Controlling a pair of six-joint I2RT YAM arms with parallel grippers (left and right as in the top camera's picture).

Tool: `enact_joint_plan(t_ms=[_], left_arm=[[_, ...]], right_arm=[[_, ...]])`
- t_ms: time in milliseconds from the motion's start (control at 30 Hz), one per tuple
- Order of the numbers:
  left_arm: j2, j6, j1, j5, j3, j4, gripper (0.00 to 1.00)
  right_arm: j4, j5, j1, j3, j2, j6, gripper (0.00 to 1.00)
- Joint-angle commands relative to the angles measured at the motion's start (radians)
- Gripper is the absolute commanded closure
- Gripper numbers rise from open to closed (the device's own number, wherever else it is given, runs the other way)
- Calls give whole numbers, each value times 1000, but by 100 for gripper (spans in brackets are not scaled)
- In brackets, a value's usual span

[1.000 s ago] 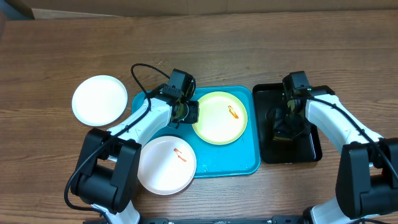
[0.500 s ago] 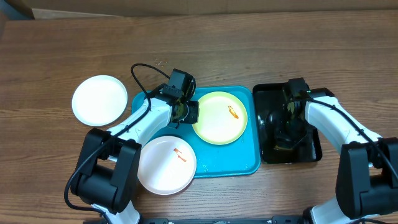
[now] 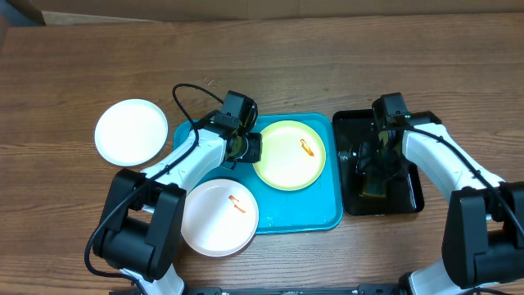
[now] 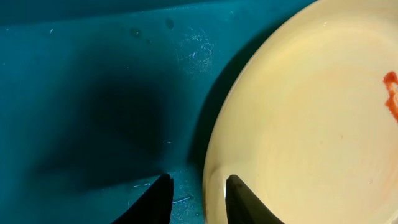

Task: Clean dirty plates on tray and stack at the side

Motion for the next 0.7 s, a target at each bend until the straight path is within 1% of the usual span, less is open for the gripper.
enact_joint_plan(t_ms=[0,100,167,233,433,467,500,567,600,667], left_arm=[[8,-7,-5,-10,-6,1,69],[8,-7,-5,-10,-6,2,70],[8,-7,-5,-10,-6,2,70],[8,-7,-5,-10,-6,1,70],[8,-7,-5,-10,-6,3,70],[8,-7,-5,-10,-6,3,70],[8,-7,-5,-10,-6,4,70],[8,-7,-5,-10,-6,3,71],[8,-7,-5,-10,-6,3,71],[8,-7,-5,-10,-6,3,71]], right_arm=[[43,9,-2,-59,-8,2,38],[89,9,-2,-94,-8,2,46],[88,9,-2,-96,-8,1,56],[88,9,-2,-93,-9,1,62],[85,10,-2,-78,-9,-1,66],[88,12,-2,-76,-9,-6,69],[88,16,-2,-74,-9,-6,75],[88,16,-2,-72,-9,-6,92],[87,16,-2,-72,-9,-6,96],[83,16,-2,-72,-9,-6,96]])
